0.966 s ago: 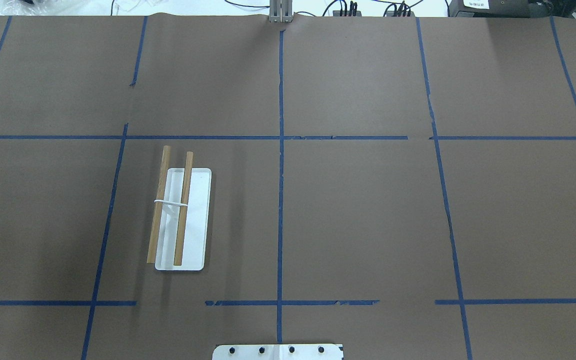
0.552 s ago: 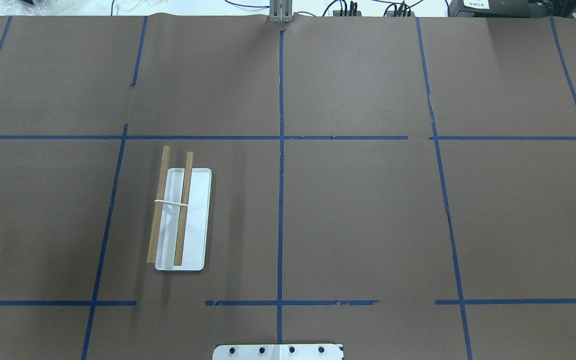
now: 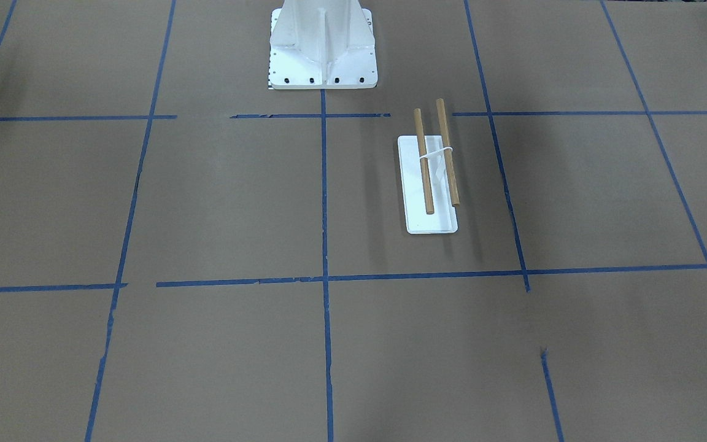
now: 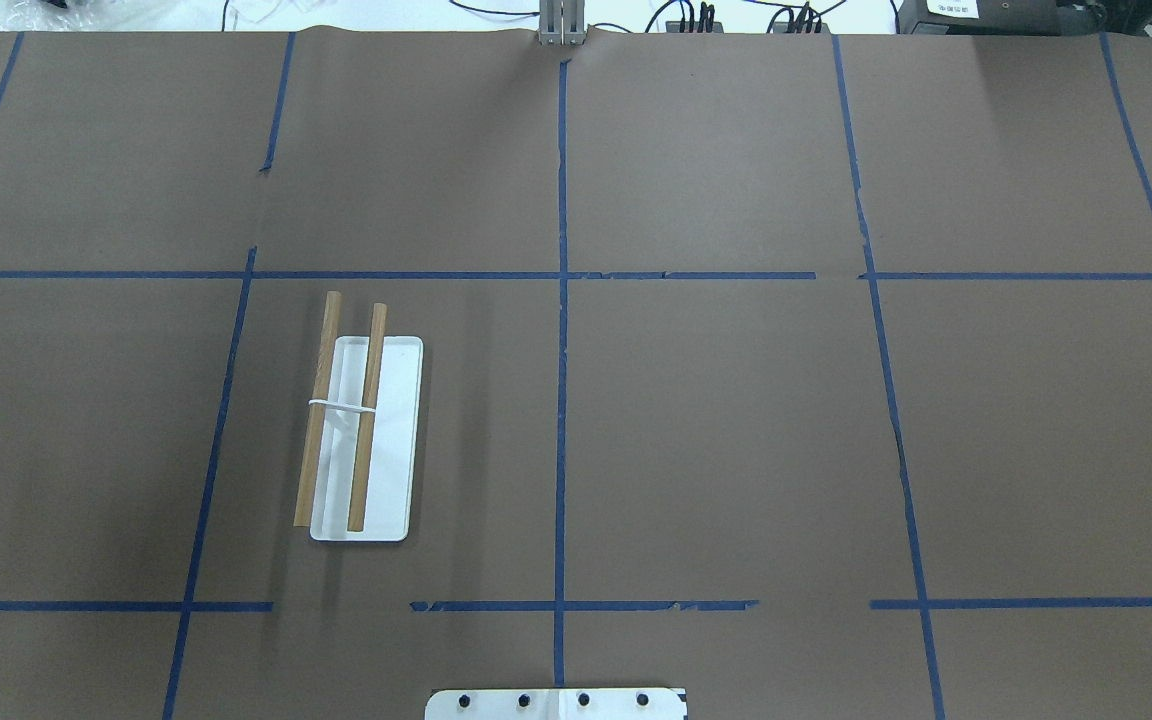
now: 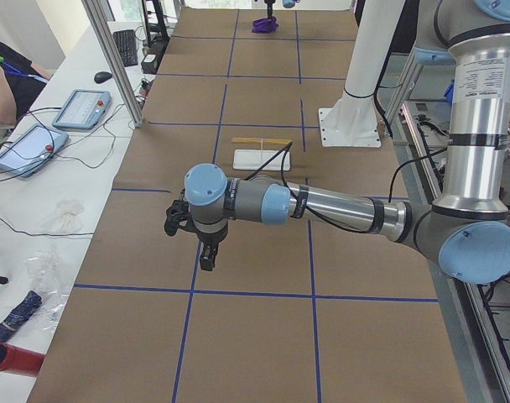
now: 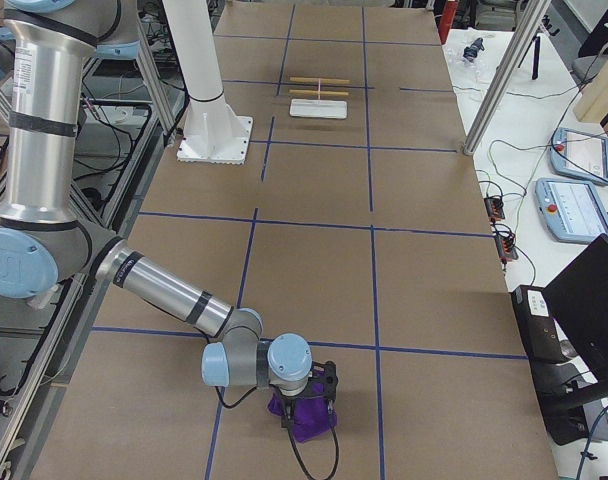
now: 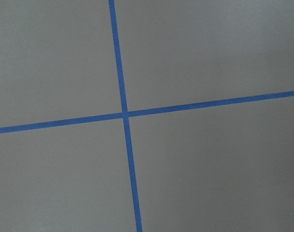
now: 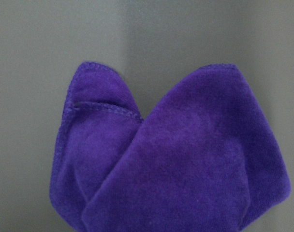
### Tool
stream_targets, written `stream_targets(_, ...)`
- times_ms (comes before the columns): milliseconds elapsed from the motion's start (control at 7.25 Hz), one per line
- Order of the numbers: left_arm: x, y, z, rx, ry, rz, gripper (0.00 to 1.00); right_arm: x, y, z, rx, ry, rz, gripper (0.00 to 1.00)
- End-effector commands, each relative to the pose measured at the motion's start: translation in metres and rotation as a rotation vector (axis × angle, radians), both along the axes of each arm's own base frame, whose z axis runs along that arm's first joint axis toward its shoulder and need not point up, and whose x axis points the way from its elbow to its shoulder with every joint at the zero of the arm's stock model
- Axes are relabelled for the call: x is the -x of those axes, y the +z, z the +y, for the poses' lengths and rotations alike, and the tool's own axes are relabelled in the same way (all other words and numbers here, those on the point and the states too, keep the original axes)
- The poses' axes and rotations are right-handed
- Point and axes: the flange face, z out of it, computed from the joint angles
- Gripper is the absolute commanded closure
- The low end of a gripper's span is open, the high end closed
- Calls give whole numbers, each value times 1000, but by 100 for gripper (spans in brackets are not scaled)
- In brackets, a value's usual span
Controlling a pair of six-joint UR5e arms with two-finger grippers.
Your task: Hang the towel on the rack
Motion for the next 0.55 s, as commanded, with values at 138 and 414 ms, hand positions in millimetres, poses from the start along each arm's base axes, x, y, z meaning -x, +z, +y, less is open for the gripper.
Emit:
stream_targets(138, 0, -1, 0, -4, 1, 0, 0, 6, -2, -4, -10, -21, 0, 95)
stream_targets(414, -1, -4, -2, -9, 1, 2, 0, 7, -4, -7, -15, -20, -3, 100)
